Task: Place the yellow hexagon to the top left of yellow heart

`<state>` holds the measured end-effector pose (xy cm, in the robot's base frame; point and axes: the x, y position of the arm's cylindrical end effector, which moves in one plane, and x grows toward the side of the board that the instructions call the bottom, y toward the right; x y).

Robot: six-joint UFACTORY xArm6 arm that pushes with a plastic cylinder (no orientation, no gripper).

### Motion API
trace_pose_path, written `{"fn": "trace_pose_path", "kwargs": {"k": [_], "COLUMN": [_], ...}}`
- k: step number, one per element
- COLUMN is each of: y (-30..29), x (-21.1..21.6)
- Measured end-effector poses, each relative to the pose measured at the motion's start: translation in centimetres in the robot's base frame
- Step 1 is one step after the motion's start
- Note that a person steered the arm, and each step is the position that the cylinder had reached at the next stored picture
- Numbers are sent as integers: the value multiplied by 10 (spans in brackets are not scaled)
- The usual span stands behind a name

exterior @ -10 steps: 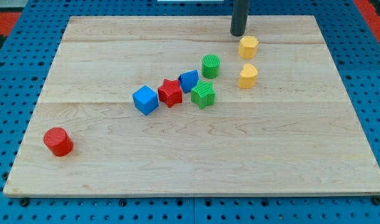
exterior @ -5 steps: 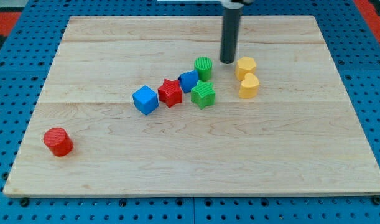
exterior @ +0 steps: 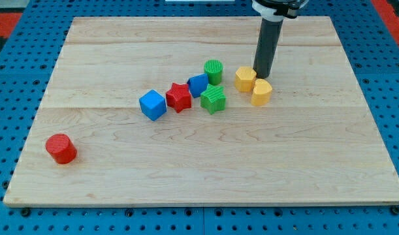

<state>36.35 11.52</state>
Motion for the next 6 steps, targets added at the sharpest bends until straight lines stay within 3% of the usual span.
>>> {"fn": "trace_pose_path", "kwargs": {"k": [1,4,6], "y": [-2,-213,-233], "x": [-24,-20,80]}}
